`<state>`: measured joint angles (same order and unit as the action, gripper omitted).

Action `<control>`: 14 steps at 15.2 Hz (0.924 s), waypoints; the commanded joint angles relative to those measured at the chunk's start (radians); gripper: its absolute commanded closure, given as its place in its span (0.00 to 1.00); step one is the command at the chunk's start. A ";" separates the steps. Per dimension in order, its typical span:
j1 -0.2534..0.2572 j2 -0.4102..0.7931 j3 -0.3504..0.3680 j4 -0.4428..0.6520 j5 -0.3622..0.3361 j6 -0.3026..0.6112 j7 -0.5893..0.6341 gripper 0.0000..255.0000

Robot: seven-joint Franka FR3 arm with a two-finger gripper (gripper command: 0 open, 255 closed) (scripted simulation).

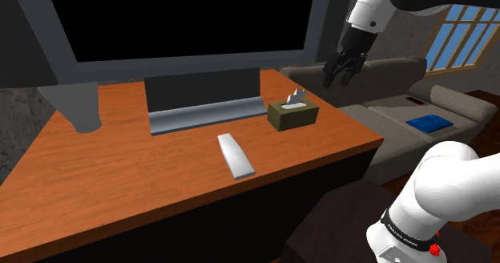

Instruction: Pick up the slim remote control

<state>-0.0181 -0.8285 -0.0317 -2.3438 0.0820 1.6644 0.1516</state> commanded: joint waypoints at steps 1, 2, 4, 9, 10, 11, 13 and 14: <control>0.000 0.000 0.000 0.000 0.000 0.000 0.000 0.00; 0.004 0.017 0.022 -0.004 0.009 0.017 0.025 0.00; 0.011 0.054 0.067 -0.009 0.027 0.051 0.074 0.00; 0.026 0.171 0.176 0.003 0.061 0.137 0.197 0.00; 0.028 0.198 0.197 0.009 0.066 0.153 0.222 0.00; 0.030 0.226 0.218 0.017 0.069 0.169 0.247 0.00; 0.032 0.286 0.259 0.037 0.072 0.201 0.297 0.00; 0.033 0.317 0.280 0.049 0.072 0.216 0.323 0.00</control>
<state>0.0127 -0.5366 0.2267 -2.3057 0.1523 1.8697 0.4461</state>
